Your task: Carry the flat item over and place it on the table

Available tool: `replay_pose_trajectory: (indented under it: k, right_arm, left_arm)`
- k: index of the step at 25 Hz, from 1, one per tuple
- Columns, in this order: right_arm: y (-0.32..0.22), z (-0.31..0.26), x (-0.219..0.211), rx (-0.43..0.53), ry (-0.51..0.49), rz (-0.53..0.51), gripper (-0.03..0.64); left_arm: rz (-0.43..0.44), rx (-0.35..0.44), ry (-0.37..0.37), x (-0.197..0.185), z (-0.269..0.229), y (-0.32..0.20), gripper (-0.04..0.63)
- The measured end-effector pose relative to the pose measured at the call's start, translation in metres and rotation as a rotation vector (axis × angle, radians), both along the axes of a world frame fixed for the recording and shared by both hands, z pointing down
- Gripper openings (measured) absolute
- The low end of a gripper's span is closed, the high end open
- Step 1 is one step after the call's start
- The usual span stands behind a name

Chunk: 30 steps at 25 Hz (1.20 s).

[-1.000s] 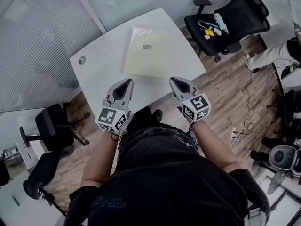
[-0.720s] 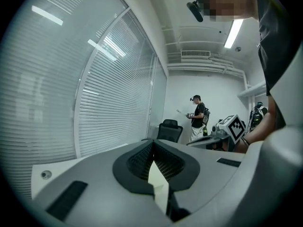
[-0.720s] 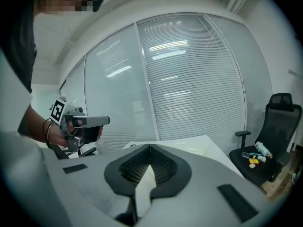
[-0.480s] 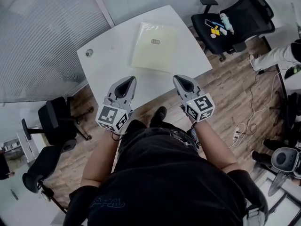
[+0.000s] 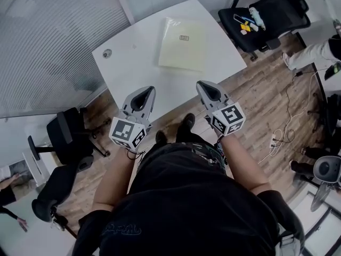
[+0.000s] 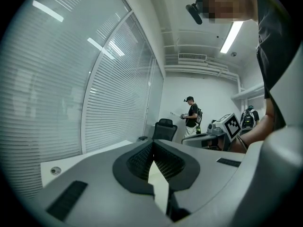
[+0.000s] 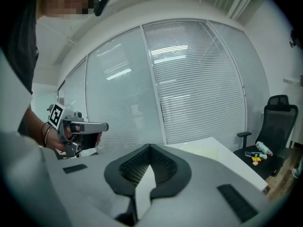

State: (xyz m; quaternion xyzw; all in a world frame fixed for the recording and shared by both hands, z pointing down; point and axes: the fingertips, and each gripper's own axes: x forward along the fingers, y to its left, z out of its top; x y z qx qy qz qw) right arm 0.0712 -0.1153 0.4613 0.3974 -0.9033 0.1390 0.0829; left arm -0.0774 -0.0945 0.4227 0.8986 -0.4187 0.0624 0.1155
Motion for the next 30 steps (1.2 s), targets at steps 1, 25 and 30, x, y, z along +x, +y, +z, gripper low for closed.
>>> replay_pose_trajectory:
  k: [1,25,30]
  right_arm:
    - [0.004,0.0,-0.004,0.001,0.001,0.004,0.021]
    - [0.113,-0.023,-0.064,0.029,0.015,0.124,0.021]
    - [0.119,-0.026,-0.051,0.026,0.028,0.126,0.021]
  left_arm:
    - [0.01,-0.004,0.002,-0.003,0.0,0.004,0.012]
    - [0.18,-0.011,0.043,-0.057,-0.006,0.103,0.012]
    - [0.177,-0.004,0.054,-0.047,-0.008,0.109,0.012]
